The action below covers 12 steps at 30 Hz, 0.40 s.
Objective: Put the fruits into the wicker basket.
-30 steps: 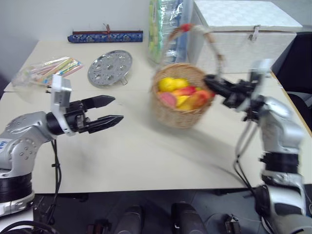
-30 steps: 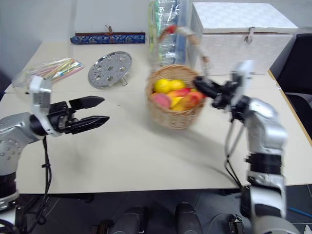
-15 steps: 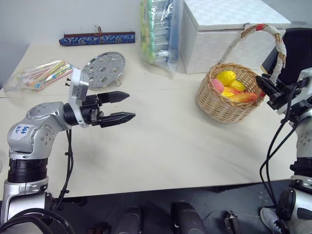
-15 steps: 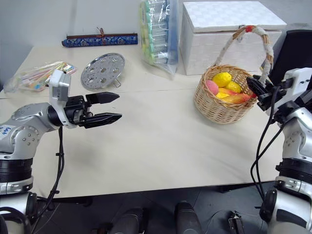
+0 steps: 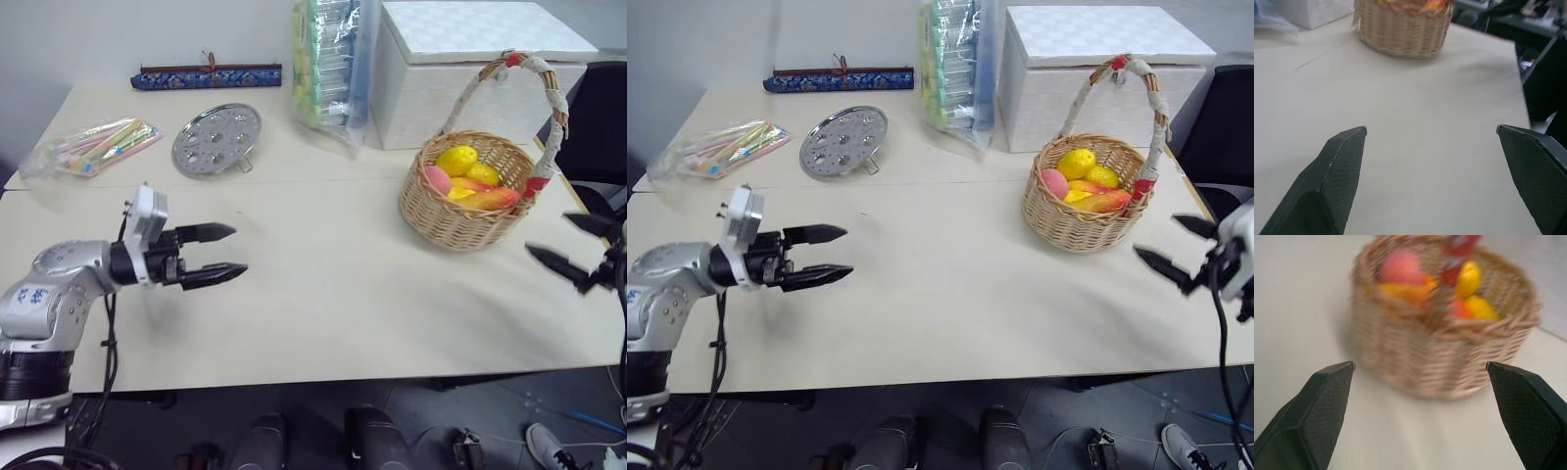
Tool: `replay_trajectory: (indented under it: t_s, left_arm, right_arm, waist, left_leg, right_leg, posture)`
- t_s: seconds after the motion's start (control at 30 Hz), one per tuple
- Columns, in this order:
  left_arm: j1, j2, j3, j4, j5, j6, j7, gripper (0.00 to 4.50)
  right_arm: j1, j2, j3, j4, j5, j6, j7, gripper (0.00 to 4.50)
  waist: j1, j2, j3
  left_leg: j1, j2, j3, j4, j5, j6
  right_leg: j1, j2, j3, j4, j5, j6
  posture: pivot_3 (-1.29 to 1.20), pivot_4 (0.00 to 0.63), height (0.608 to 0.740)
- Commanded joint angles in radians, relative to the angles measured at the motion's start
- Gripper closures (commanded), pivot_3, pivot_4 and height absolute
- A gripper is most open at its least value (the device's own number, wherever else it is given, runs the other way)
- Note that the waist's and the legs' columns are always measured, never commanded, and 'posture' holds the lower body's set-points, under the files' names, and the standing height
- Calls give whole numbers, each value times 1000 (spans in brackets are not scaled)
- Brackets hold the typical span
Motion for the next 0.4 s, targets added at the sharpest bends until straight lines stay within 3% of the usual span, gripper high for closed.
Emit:
replay_trajectory:
  t_s: [0.03,0.13,0.23,0.4]
  left_arm:
    - [156,10,35,-10,111,-176,-7,0]
    - [246,-11,46,-25,160,-268,21,0]
    - [326,-30,41,-60,218,-355,58,0]
    - [395,-73,27,-158,240,-390,112,0]
  right_arm:
    - [69,47,70,-213,55,-39,69,13]
    - [119,109,183,-336,71,-49,103,13]
    - [79,219,373,-428,49,-72,100,13]
    - [-115,362,567,-265,-59,-197,123,13]
  waist:
    - [-11,0,0]
    - [-11,0,0]
    - [-8,0,0]
    - [0,0,0]
  left_leg:
    - [0,0,0,0,0,0]
    - [1,4,-4,0,-1,-1]
    - [1,3,-7,1,-1,-2]
    - [1,3,-7,2,-1,-1]
  right_leg:
    - [0,0,0,0,0,0]
    - [4,1,2,-3,0,-1]
    - [6,1,1,-4,1,-1]
    - [8,0,0,-7,2,-2]
  posture:
    - [0,150,740]
    - [0,150,740]
    - [0,150,740]
    - [0,150,740]
